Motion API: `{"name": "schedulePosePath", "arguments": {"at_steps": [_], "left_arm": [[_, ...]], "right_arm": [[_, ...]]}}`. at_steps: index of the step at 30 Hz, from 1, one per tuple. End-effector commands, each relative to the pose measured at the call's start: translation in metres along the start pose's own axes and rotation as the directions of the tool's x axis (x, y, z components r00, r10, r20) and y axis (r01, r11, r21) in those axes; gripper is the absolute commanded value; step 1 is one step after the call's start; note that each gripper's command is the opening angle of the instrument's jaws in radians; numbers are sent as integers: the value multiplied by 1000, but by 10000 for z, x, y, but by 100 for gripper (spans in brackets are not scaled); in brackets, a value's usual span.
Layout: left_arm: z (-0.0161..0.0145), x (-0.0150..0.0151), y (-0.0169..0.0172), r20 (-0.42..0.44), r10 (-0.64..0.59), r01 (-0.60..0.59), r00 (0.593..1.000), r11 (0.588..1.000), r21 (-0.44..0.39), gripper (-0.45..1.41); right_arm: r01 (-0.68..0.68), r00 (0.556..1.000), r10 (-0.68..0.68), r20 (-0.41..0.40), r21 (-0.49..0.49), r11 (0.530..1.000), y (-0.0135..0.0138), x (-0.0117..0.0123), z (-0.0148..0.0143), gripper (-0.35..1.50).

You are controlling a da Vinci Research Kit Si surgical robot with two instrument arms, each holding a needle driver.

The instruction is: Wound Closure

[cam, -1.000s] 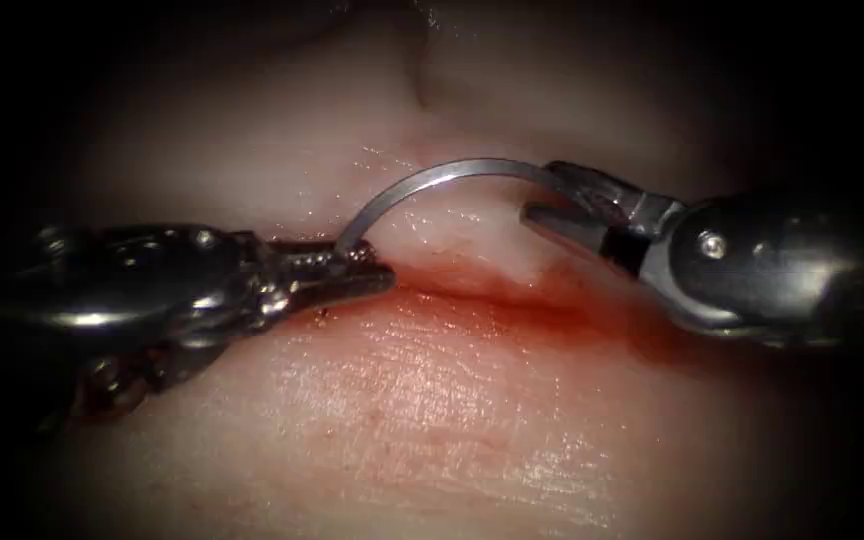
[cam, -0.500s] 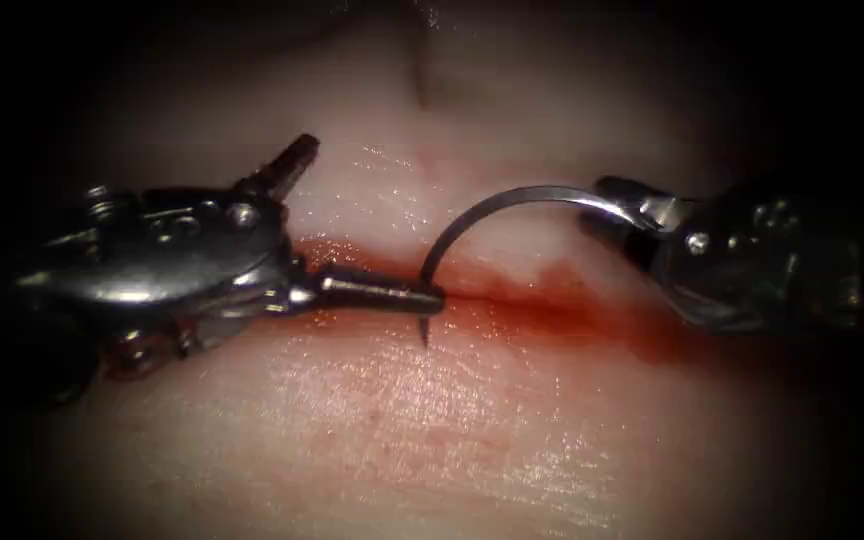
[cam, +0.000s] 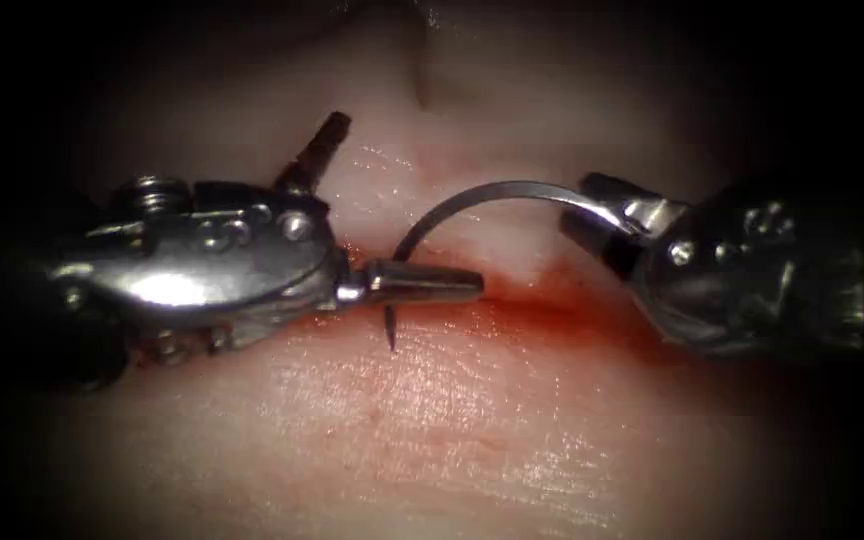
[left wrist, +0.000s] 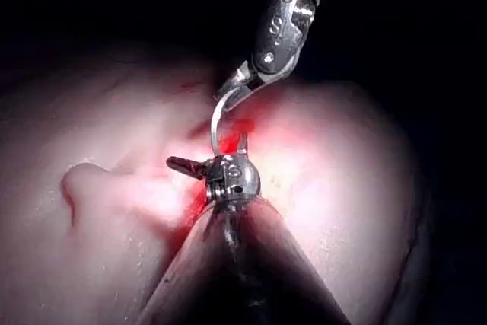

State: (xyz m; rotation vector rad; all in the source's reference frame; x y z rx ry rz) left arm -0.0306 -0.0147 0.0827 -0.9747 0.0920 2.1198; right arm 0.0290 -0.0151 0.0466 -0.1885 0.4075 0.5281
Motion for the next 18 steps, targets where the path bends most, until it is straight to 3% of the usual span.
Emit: {"name": "schedulePosePath", "arguments": {"at_steps": [1,7,10,12,18], "left_arm": [[5,-6,8,4,2,-2,1000,1000,-2,111],[7,-7,22,15,18,-19,1000,999,30,96],[4,-6,24,8,11,-11,1000,999,45,81],[-3,-4,22,-20,23,-21,1000,998,60,61],[-9,0,19,-25,38,-36,999,995,93,42]], "right_arm": [[5,1000,-5,-8,-1,1000,-9,4,4,-35],[3,1000,-3,-6,-14,1000,-11,4,5,-35],[3,1000,-3,-2,-22,1000,-11,4,5,-35],[5,1000,-5,1,-23,1000,-11,3,5,-35],[5,1000,-5,2,-27,1000,-13,3,5,-35]]}}
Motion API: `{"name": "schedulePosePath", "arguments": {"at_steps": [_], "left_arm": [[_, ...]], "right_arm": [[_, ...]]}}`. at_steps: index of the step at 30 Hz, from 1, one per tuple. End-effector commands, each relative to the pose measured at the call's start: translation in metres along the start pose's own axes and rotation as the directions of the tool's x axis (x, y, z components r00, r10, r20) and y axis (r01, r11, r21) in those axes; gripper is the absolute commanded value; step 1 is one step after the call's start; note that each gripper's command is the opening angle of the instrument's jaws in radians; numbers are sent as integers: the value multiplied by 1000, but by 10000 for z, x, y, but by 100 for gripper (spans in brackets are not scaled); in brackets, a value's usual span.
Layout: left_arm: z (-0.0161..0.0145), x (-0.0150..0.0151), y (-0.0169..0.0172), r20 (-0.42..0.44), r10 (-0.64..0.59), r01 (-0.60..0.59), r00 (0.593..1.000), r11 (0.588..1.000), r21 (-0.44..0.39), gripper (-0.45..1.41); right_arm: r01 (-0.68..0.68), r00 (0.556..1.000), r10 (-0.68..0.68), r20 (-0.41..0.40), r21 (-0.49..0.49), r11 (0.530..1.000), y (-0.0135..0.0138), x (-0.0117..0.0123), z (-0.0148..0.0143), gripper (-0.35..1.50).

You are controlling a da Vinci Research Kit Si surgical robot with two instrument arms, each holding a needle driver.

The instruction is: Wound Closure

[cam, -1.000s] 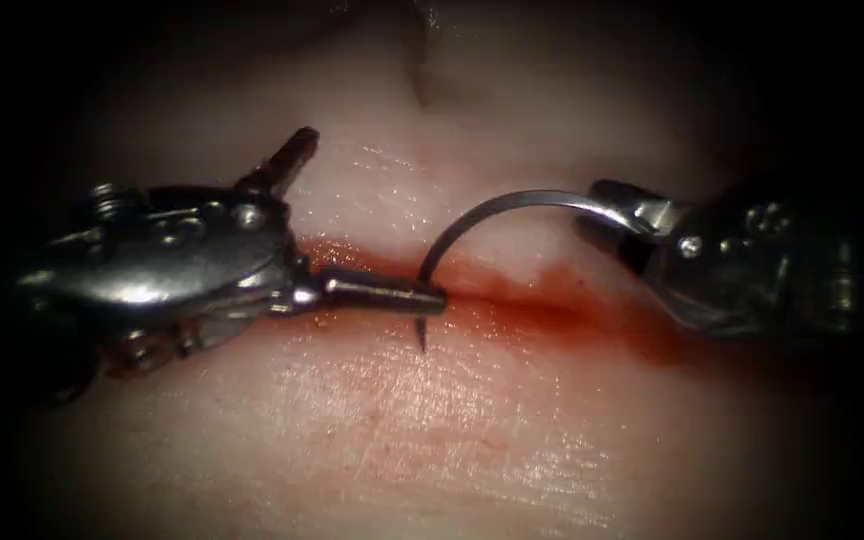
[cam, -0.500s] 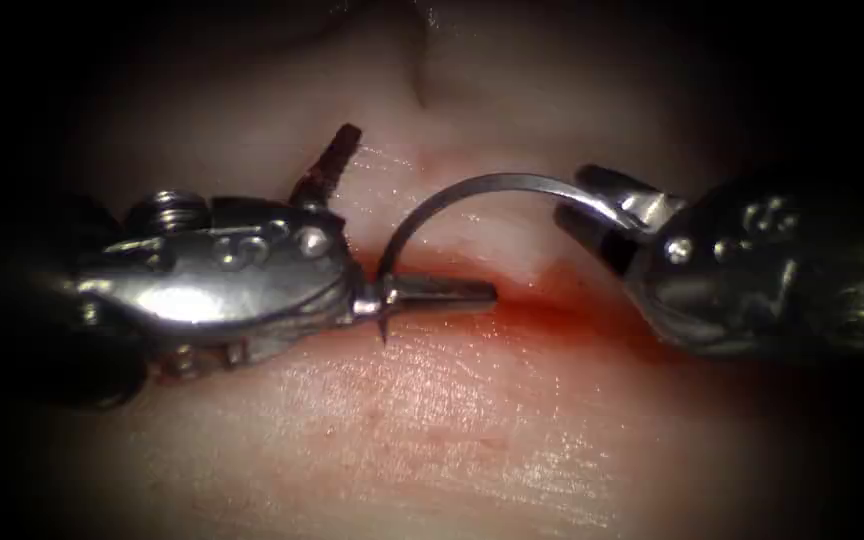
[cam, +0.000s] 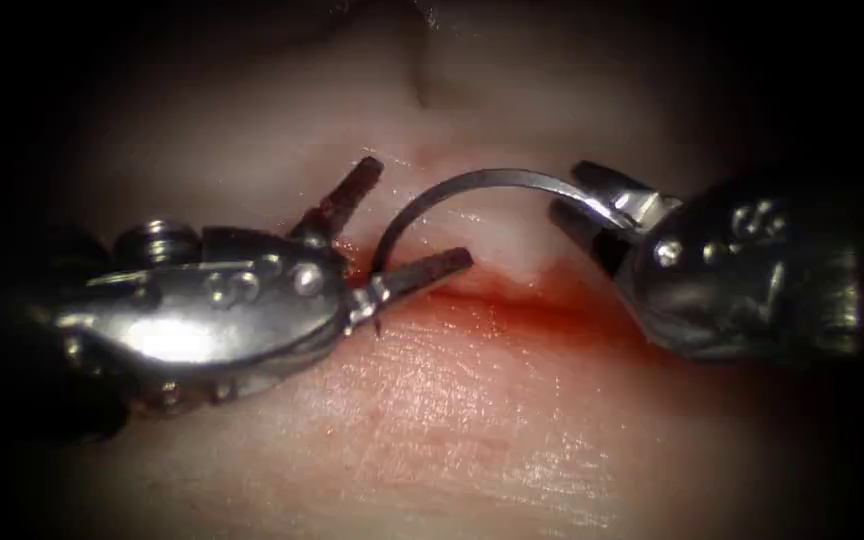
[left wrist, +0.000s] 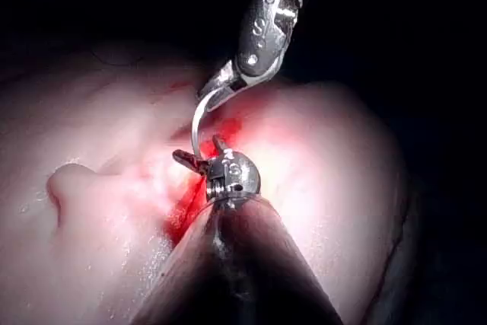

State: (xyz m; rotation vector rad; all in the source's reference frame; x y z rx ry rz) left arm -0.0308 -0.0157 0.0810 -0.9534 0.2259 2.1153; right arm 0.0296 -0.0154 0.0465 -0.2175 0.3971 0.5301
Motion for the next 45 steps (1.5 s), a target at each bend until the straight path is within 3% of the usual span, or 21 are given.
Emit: {"name": "schedulePosePath", "arguments": {"at_steps": [1,4,10,12,13,14,19,21,22,25,26,27,31,38,45], "left_arm": [[5,-7,8,1,6,-6,1000,1000,-1,39],[15,-19,6,-3,53,-53,999,999,9,27],[20,-27,6,-10,57,-57,998,998,3,25],[20,-27,5,-11,57,-57,998,998,0,15],[19,-27,5,-11,57,-57,998,998,0,7],[17,-27,3,-15,56,-57,998,998,-14,-45],[11,-24,-1,-17,14,-14,1000,999,-47,-45],[7,-22,-1,-16,6,-7,1000,999,-49,-45],[7,-21,0,-15,5,-6,1000,999,-49,-45],[7,-21,0,-16,6,-6,1000,999,-52,-45],[7,-21,0,-15,6,-7,1000,999,-46,-45],[7,-21,0,-15,6,-7,1000,999,-46,-45],[8,-23,-3,-5,-10,10,1000,999,-38,-45],[13,-23,-13,16,-71,72,997,997,-41,-45],[15,-25,-25,50,-110,113,993,991,-67,-45]], "right_arm": [[0,1000,0,0,3,1000,-8,0,4,-35],[0,1000,0,0,3,1000,-10,1,3,-35],[4,1000,-4,-2,2,1000,-11,2,2,-35],[4,1000,-4,-2,2,1000,-11,2,2,-35],[4,1000,-4,-2,2,1000,-11,1,2,-35],[4,1000,-4,-2,2,1000,-10,1,1,-35],[-1,1000,1,-6,-3,1000,-8,1,2,-35],[-10,998,11,-57,15,1000,-4,2,2,-35],[16,992,-15,-121,7,1000,1,4,0,4],[4,982,-12,-187,-43,999,9,8,-6,104],[-2,980,-10,-199,-61,998,12,10,-9,118],[-2,980,-10,-199,-61,998,12,10,-9,118],[-43,972,14,-236,-119,992,20,21,-23,148],[-33,919,12,-393,-48,998,5,37,-55,146],[28,880,-13,-474,24,999,-17,47,-61,145]]}}
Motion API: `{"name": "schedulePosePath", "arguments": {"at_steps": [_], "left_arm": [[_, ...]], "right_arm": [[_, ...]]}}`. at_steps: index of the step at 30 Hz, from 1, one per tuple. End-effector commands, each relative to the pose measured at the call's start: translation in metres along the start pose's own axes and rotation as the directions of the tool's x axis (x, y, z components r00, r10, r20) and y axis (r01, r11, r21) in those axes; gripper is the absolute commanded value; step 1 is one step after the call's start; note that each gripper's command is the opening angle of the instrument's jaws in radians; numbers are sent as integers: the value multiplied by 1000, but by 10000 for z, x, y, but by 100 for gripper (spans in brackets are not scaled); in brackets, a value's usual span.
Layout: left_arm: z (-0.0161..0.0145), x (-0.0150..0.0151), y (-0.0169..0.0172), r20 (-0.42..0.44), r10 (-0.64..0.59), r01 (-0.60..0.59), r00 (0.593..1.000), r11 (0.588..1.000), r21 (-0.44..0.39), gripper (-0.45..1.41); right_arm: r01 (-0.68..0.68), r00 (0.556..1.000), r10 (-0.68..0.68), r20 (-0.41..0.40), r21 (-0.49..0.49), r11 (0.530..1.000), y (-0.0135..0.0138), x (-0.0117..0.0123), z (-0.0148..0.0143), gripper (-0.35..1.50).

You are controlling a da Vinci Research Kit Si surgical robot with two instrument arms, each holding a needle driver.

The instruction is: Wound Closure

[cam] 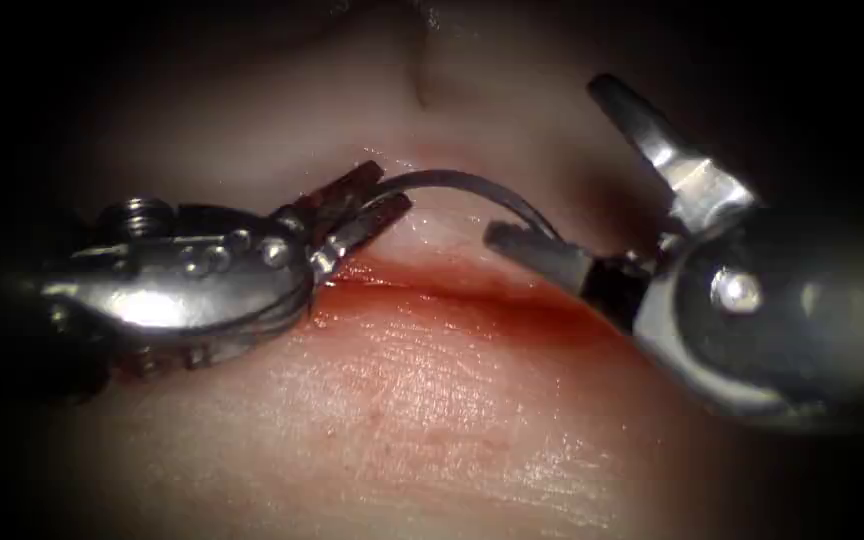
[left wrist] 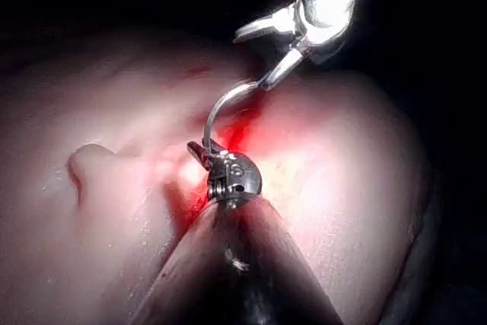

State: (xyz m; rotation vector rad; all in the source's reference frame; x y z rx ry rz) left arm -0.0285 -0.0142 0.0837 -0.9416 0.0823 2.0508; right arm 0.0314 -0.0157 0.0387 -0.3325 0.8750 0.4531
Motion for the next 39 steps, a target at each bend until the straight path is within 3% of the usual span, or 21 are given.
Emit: {"name": "schedulePosePath", "arguments": {"at_steps": [1,9,17,20,23,27,30,33,34,39], "left_arm": [[3,-7,3,7,-9,9,1000,1000,-7,-45],[0,-6,-7,11,-64,65,998,996,-56,-45],[-10,1,-20,34,-214,217,976,962,-167,-45],[-13,2,-25,54,-278,284,959,935,-213,-45],[-17,4,-28,68,-328,334,942,907,-256,-45],[-20,4,-32,69,-417,414,906,842,-346,-45],[-20,3,-29,90,-459,450,884,784,-428,-45],[-20,3,-27,100,-462,453,881,766,-455,-45],[-18,4,-23,104,-473,459,875,743,-487,-45],[-10,1,-8,114,-525,494,843,674,-549,-45]], "right_arm": [[17,999,-16,-27,32,999,-18,2,7,145],[63,996,-54,-74,113,992,-53,-8,12,141],[100,993,-89,-71,174,980,-74,-40,13,138],[106,992,-90,-85,208,972,-80,-51,14,131],[105,991,-79,-111,255,961,-83,-67,19,111],[59,990,-14,-143,316,947,-75,-100,27,84],[4,981,58,-185,317,948,-48,-114,23,83],[-23,977,89,-194,317,948,-37,-116,23,83],[-68,968,139,-210,317,946,-20,-113,26,83],[-157,932,261,-252,368,917,-13,-99,46,78]]}}
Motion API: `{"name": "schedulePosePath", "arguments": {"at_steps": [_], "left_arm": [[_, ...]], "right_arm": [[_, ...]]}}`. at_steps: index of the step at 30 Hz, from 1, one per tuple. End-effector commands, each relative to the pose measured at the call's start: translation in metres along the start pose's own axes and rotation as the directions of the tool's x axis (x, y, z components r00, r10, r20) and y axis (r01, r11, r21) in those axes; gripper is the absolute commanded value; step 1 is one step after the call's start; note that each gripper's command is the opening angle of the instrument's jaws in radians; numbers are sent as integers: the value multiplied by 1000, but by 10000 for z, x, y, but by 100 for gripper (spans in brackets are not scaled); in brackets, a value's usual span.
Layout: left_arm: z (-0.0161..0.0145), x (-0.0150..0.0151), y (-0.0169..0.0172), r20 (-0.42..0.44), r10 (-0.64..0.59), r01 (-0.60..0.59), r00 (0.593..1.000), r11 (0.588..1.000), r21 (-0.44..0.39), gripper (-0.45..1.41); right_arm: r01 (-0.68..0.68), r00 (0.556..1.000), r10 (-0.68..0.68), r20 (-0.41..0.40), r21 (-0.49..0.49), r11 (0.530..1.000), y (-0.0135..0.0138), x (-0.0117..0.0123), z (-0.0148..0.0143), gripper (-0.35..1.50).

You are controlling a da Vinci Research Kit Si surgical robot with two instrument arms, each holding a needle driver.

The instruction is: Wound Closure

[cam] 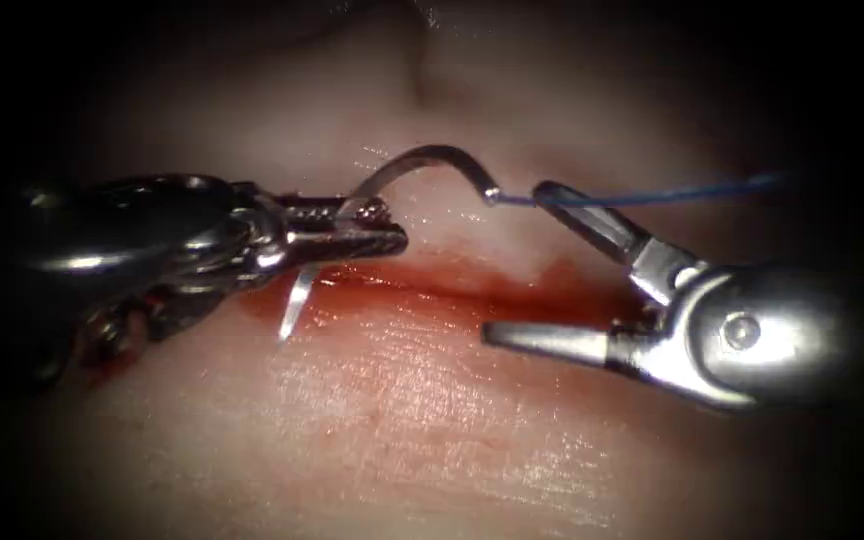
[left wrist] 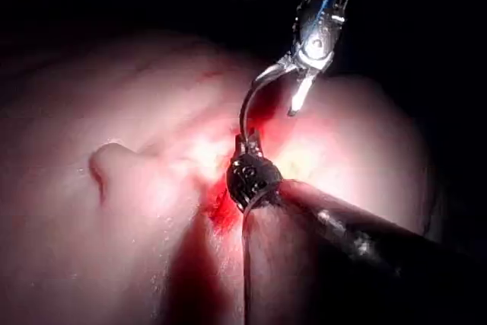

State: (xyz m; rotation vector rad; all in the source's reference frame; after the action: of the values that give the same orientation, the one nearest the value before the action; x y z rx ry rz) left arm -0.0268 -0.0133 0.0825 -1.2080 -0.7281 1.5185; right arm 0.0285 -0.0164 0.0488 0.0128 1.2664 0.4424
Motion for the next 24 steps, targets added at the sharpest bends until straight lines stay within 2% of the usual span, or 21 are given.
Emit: {"name": "schedulePosePath", "arguments": {"at_steps": [1,7,16,24], "left_arm": [[8,-9,-1,6,-8,8,1000,1000,-11,-45],[11,-13,3,9,-32,32,999,998,-53,-45],[16,-17,5,12,-25,26,1000,998,-65,-45],[19,-18,6,15,-23,24,1000,997,-70,-45]], "right_arm": [[-18,1000,18,-14,1,1000,-9,-6,16,78],[-52,996,49,-73,-43,998,-6,-4,25,74],[-102,986,88,-141,-90,991,3,2,25,67],[-116,984,97,-150,-118,986,5,6,27,56]]}}
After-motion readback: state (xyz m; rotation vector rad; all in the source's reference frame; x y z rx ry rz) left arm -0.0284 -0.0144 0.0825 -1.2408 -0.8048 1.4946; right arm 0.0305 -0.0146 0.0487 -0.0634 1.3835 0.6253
